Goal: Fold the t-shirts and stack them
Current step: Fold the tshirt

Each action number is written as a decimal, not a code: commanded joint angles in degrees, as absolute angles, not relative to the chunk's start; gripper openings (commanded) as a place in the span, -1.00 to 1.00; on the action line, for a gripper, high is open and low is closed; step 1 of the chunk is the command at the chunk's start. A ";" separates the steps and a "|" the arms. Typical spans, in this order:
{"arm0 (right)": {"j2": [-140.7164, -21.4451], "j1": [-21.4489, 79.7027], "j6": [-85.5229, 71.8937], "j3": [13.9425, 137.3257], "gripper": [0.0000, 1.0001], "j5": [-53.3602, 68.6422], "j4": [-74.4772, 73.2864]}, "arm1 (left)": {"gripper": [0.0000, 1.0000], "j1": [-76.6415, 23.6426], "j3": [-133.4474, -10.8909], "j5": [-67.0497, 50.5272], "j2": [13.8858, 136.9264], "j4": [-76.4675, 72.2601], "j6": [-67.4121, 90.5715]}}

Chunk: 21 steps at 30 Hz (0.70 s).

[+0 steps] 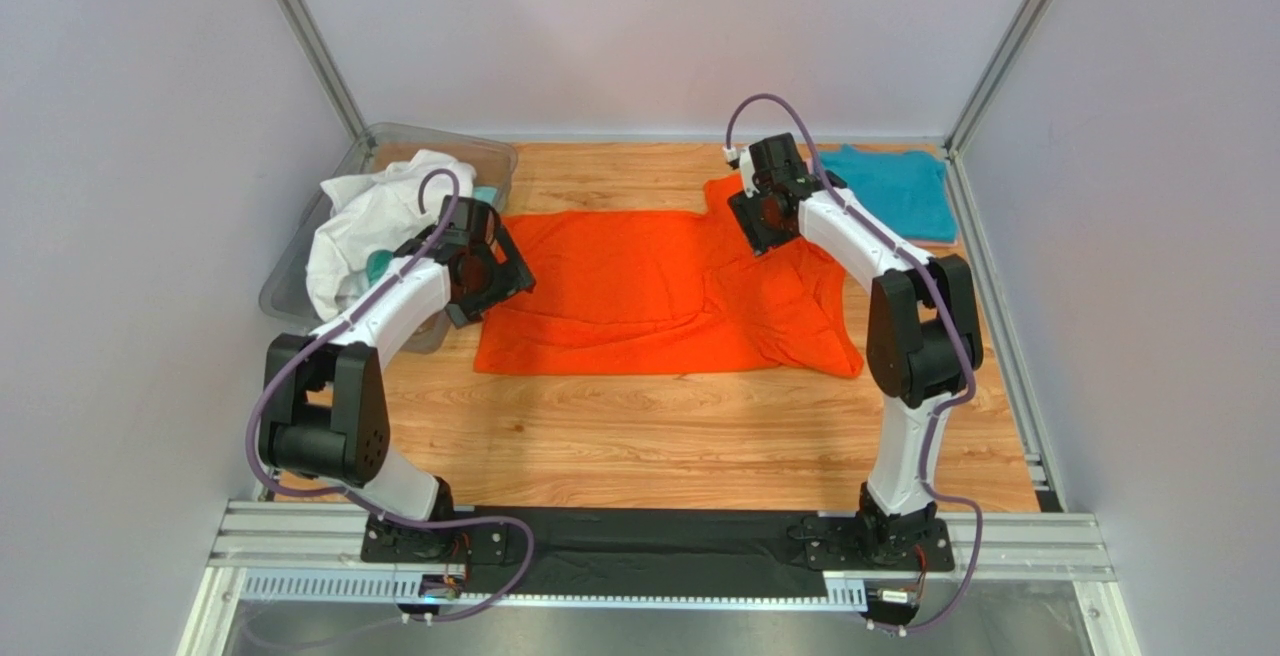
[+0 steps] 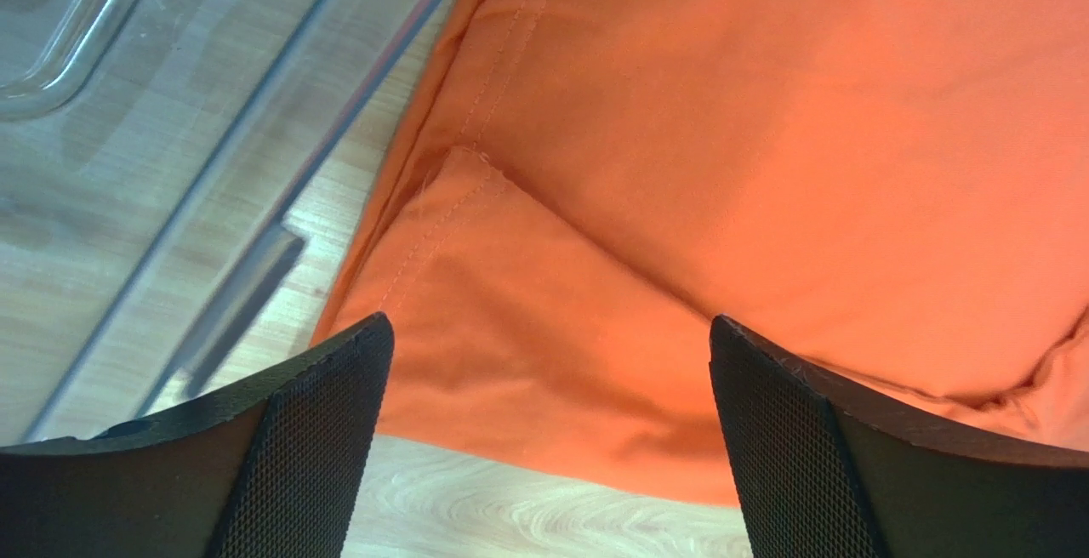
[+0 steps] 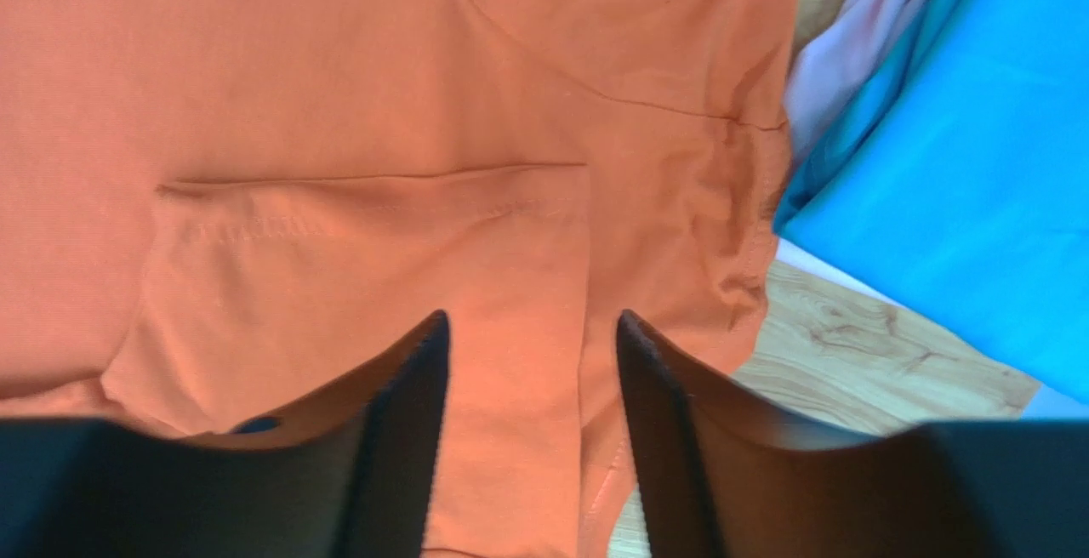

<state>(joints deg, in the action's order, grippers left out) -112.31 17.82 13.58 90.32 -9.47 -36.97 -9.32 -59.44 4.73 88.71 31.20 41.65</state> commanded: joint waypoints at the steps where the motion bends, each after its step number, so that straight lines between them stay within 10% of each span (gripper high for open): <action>1: -110.22 17.66 11.62 92.99 0.21 -11.60 -35.95 | 1.00 -8.00 -60.55 5.55 85.52 32.26 39.82; 7: -101.19 17.67 1.95 86.42 1.00 -7.75 -36.56 | 0.99 -10.72 -60.91 2.03 82.18 32.34 39.11; 21: -87.62 17.75 -14.85 58.63 1.00 4.66 -31.38 | 0.99 -16.96 -55.81 -5.09 84.54 26.81 40.34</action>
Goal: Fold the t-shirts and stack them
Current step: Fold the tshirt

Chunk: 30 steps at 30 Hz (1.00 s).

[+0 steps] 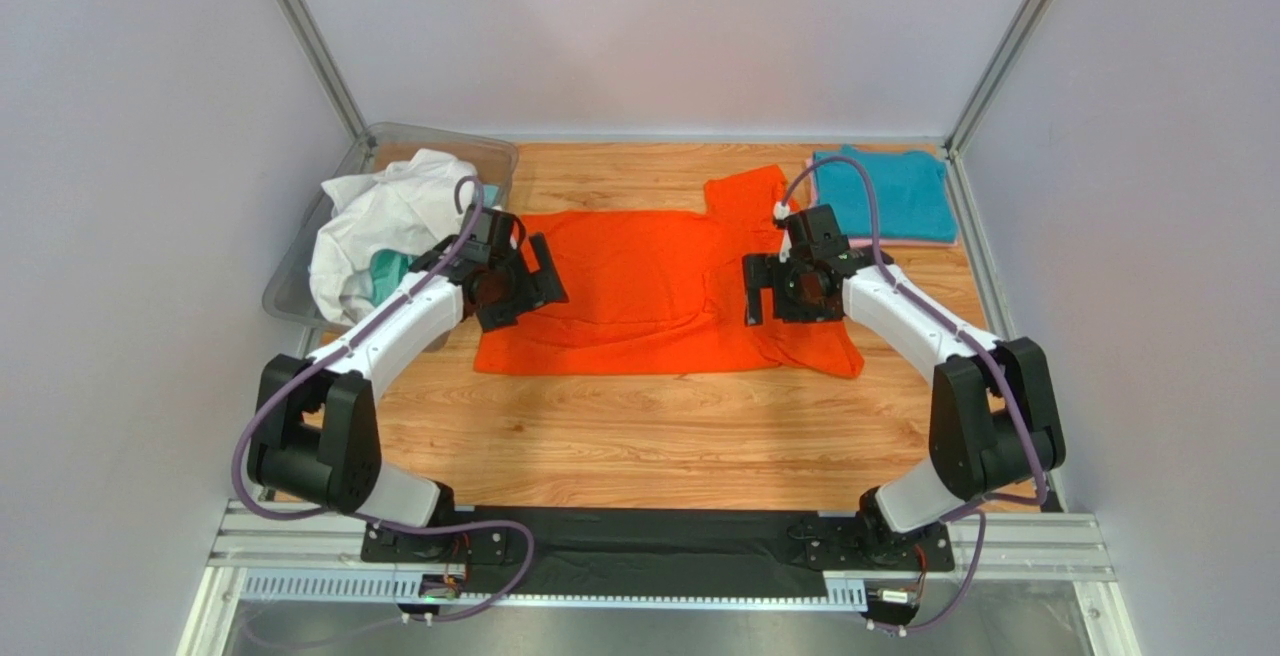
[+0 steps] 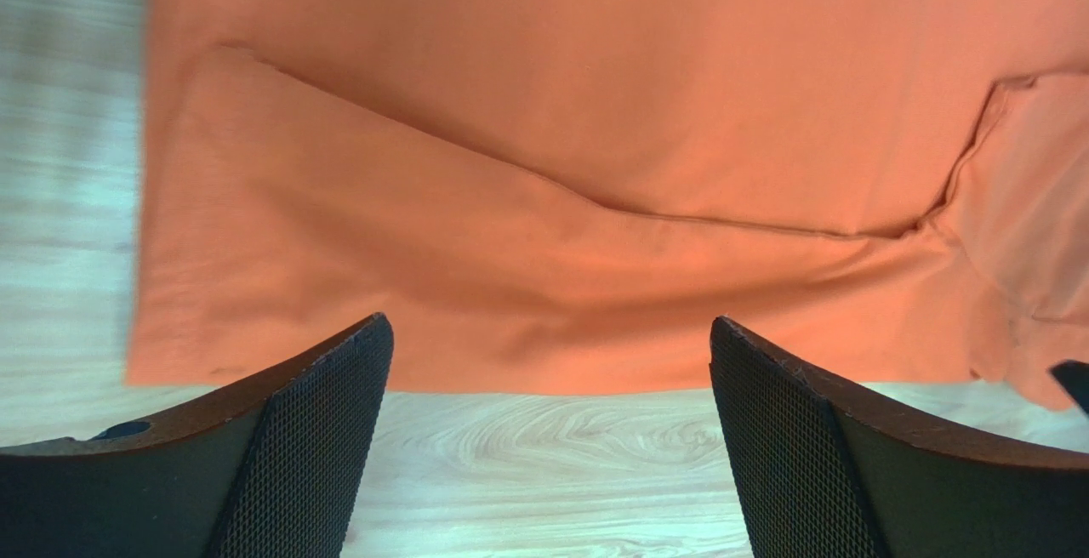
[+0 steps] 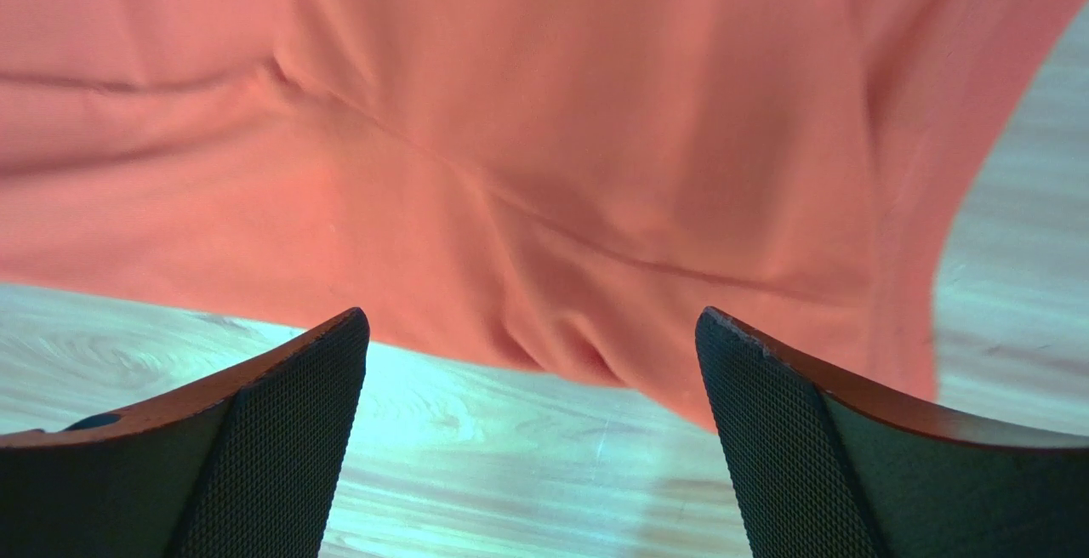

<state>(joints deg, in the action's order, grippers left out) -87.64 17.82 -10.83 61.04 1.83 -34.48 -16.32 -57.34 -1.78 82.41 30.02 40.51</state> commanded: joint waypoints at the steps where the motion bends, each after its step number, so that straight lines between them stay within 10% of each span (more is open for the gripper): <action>1: -88.15 17.75 -14.77 58.28 1.00 4.66 -30.68 | 0.99 -17.05 -55.03 -5.88 85.42 25.15 40.34; 13: -94.93 17.40 -18.10 54.84 1.00 -4.12 -34.60 | 0.99 -17.05 -52.40 -11.25 97.91 22.24 39.90; 30: -71.48 17.84 -32.07 34.64 1.00 2.17 -42.54 | 0.99 -20.04 -33.60 -10.11 76.92 28.38 41.66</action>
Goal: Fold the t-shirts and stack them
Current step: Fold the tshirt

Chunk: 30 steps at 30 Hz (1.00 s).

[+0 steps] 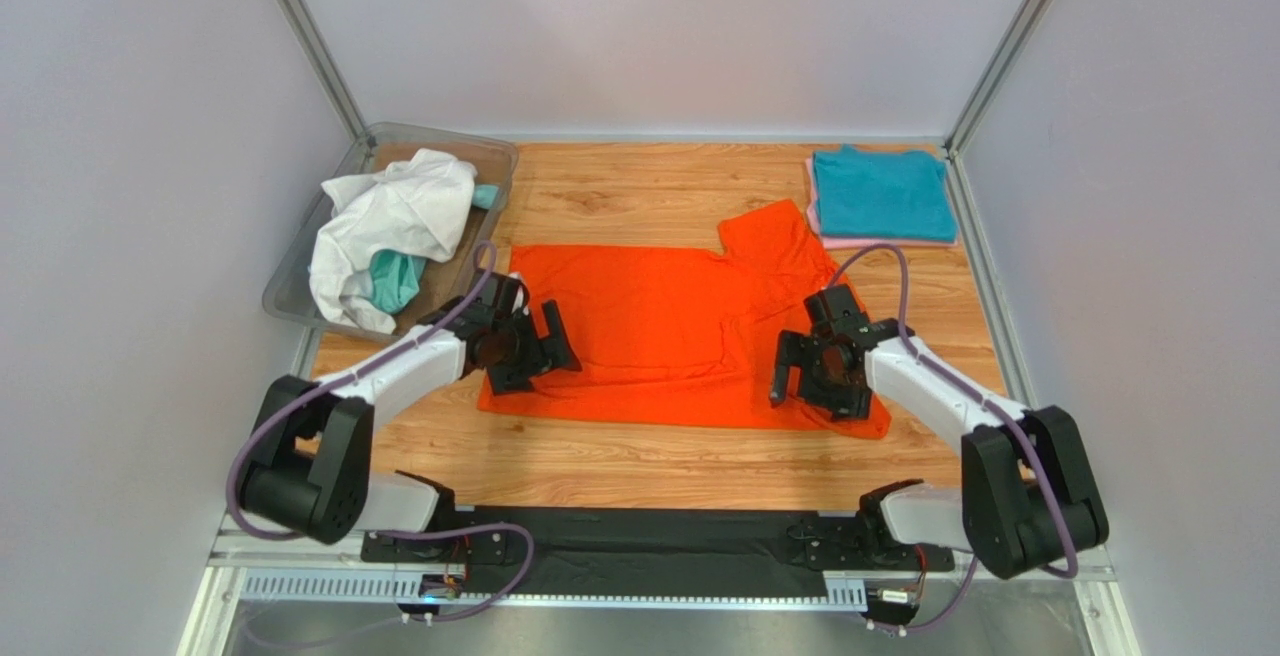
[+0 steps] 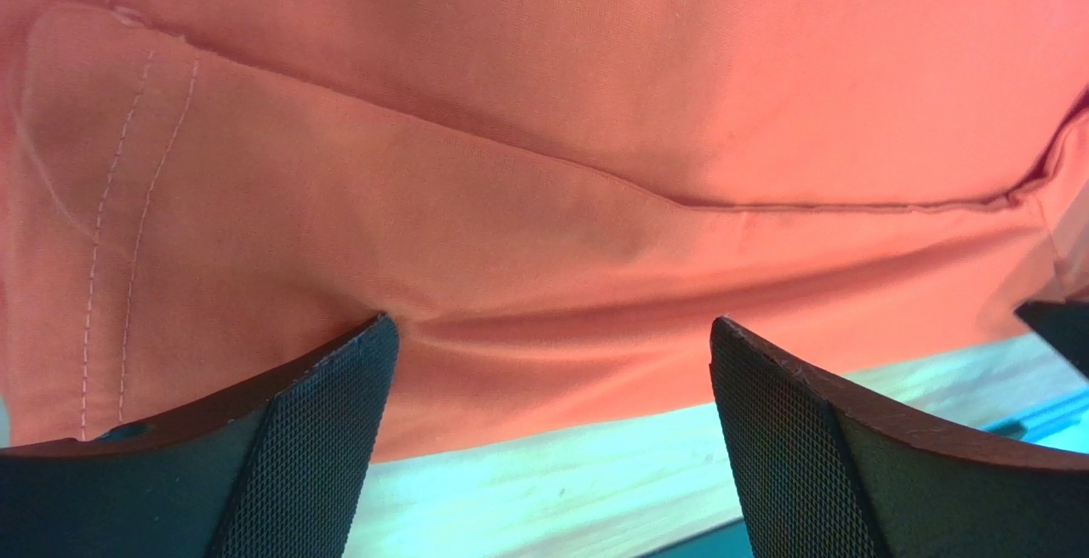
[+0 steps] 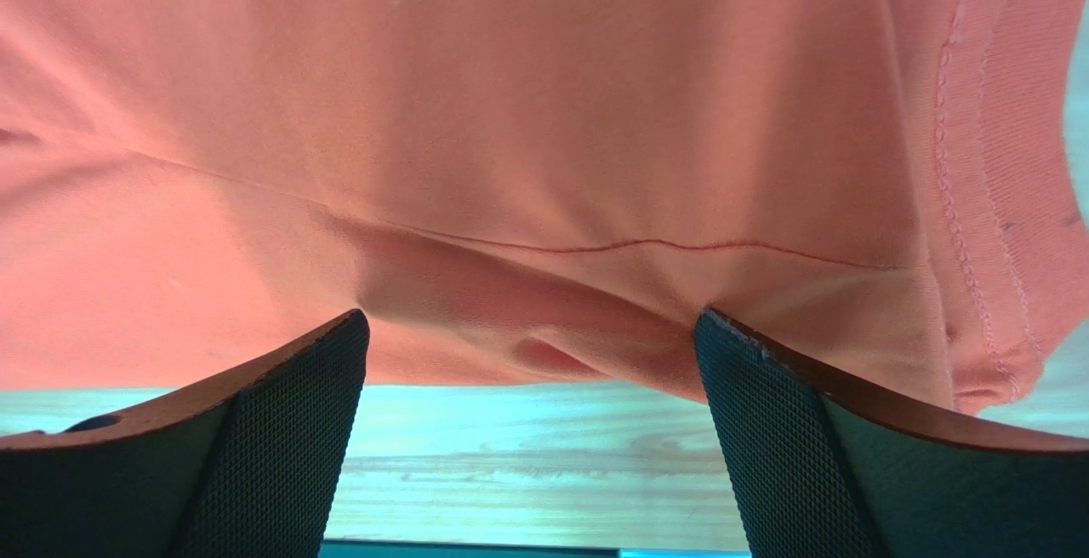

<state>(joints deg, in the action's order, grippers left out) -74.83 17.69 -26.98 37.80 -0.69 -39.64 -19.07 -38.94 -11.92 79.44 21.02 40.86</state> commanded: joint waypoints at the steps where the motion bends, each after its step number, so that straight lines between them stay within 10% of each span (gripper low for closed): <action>1: -70.32 17.75 -33.99 34.11 1.00 2.28 -42.89 | 0.99 -20.56 -32.36 -9.76 74.56 28.82 42.97; 14: -55.11 25.58 -37.53 42.43 1.00 -8.52 -53.09 | 0.99 -23.99 -32.69 -3.69 51.33 39.73 47.73; 30: -80.15 27.42 -32.61 47.64 1.00 -5.54 -35.07 | 0.99 -23.91 -42.28 -4.74 77.51 19.16 45.09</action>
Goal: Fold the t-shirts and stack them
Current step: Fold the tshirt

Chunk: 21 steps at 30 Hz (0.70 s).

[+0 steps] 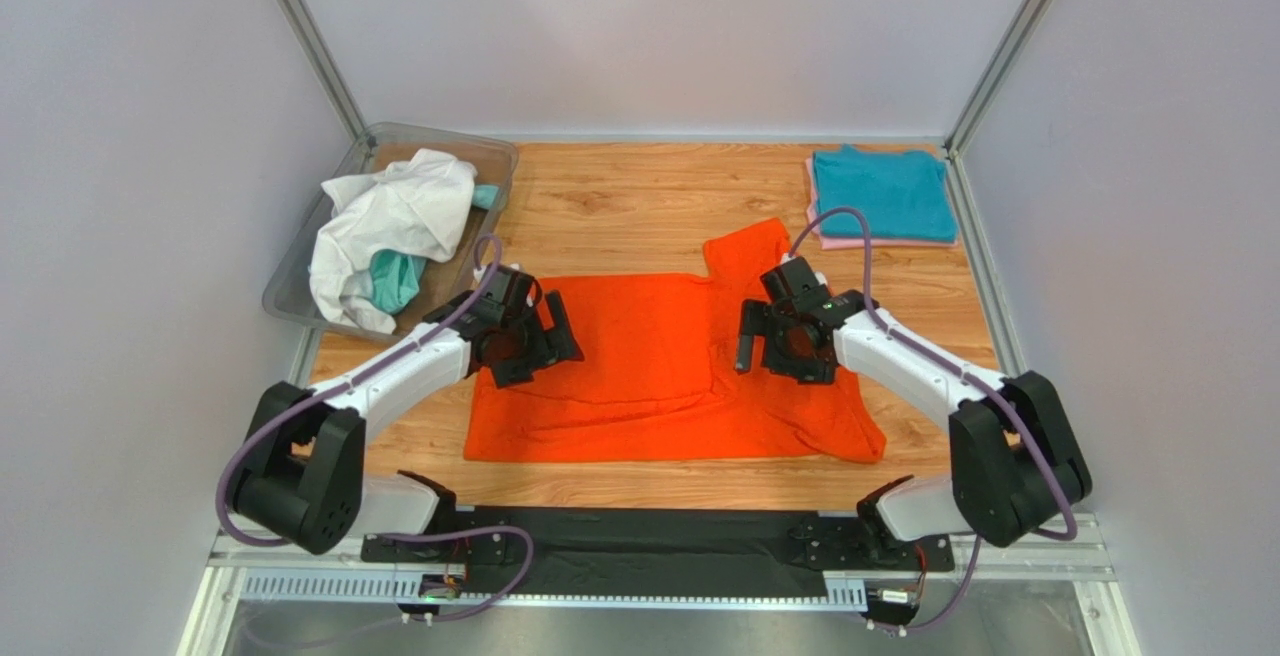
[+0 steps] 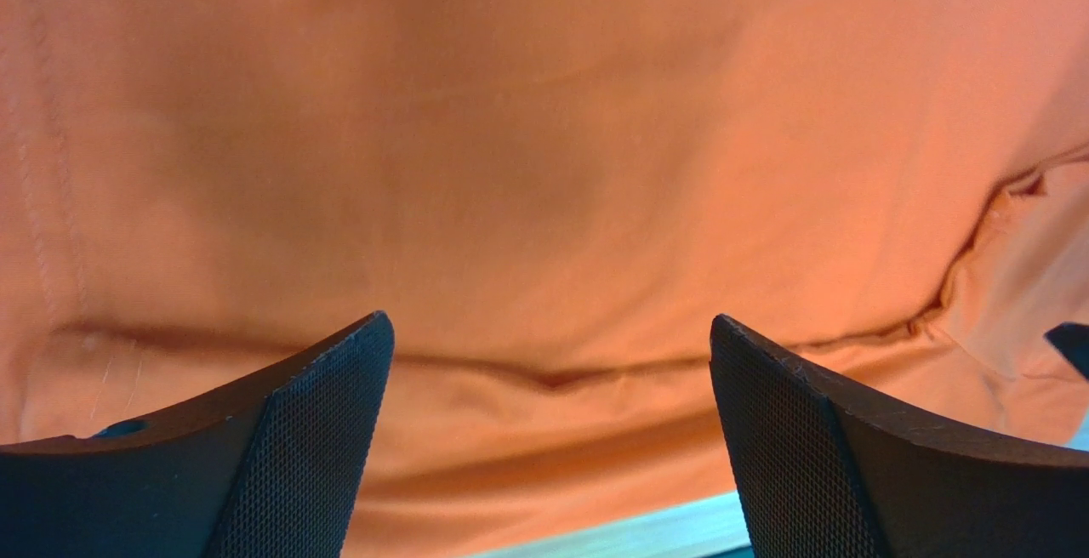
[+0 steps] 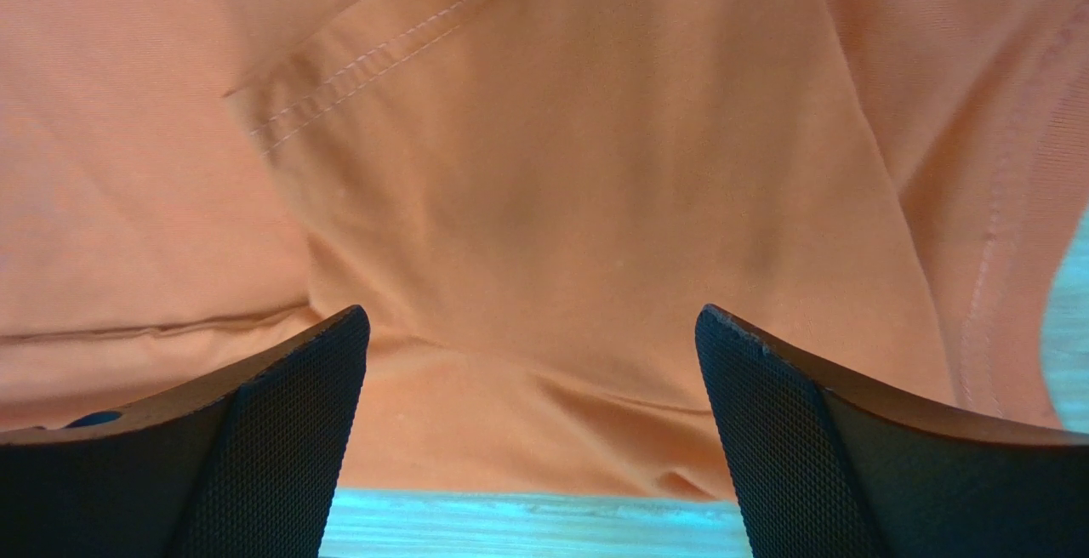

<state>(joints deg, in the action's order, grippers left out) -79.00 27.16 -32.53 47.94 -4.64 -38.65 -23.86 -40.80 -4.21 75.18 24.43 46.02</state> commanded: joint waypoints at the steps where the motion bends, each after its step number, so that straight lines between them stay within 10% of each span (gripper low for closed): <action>1: -80.33 27.42 -32.87 46.94 1.00 -5.62 -34.81 | 0.99 -23.91 -42.01 -5.09 79.26 18.81 45.17; 21: -55.82 27.42 -47.81 26.80 1.00 -3.51 -44.99 | 0.96 -28.91 -28.65 -8.09 67.70 17.93 53.17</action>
